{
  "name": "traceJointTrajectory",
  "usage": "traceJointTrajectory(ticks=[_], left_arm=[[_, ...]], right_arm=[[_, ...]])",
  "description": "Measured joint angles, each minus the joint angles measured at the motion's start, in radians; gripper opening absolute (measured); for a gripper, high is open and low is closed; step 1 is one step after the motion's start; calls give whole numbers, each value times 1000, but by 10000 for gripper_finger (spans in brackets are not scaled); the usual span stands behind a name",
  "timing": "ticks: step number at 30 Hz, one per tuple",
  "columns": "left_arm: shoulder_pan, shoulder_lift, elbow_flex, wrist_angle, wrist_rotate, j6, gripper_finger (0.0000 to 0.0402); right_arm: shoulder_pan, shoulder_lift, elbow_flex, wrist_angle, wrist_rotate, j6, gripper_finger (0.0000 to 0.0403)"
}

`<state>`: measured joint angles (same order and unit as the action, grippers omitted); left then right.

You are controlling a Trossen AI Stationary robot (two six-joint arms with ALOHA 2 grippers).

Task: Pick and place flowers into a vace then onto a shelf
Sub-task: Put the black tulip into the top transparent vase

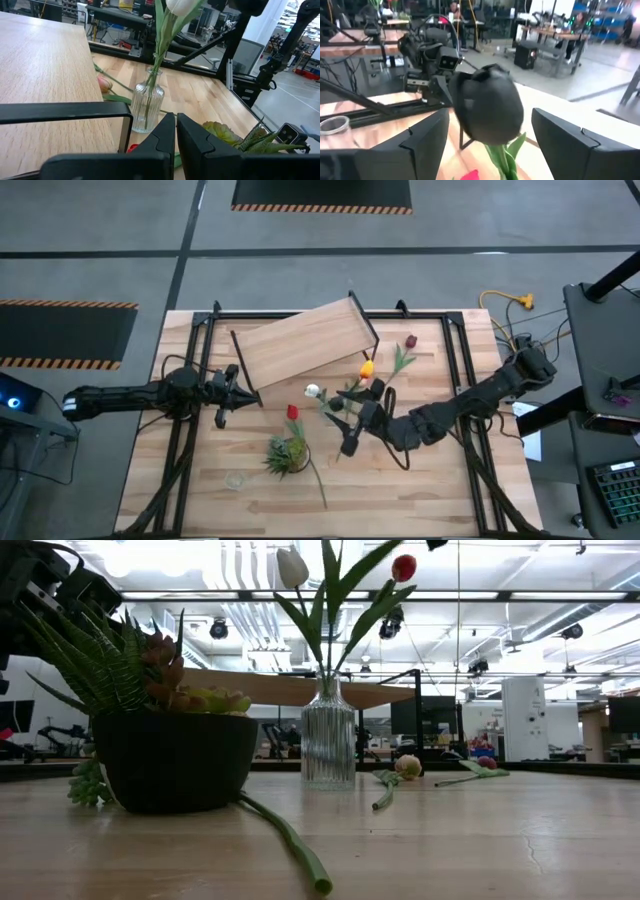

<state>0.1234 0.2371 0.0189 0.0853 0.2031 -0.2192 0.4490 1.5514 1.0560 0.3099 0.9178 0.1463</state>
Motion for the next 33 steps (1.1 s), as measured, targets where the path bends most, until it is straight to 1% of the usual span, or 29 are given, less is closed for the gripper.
traceJointTrajectory(ticks=[6, 8, 13, 18, 20, 24, 26, 28, 33], left_arm=[[0, 0, 0, 0, 0, 0, 1], [0, 0, 0, 0, 0, 0, 1], [0, 0, 0, 0, 0, 0, 1], [0, 0, 0, 0, 0, 0, 1], [0, 0, 0, 0, 0, 0, 1], [0, 0, 0, 0, 0, 0, 1], [0, 0, 0, 0, 0, 0, 1], [0, 0, 0, 0, 0, 0, 1], [0, 0, 0, 0, 0, 0, 1]], right_arm=[[19, -26, 105, -261, 0, 110, 279], [25, -28, 140, -309, 1, 138, 275], [37, -38, 190, -364, 13, 115, 265], [38, -44, 222, -448, 138, 121, 257], [38, -46, 231, -490, 204, 156, 254], [38, -58, 231, -555, 375, 254, 248], [38, -66, 229, -579, 422, 303, 246], [38, -72, 229, -592, 413, 311, 244], [38, -73, 228, -592, 308, 307, 247]])
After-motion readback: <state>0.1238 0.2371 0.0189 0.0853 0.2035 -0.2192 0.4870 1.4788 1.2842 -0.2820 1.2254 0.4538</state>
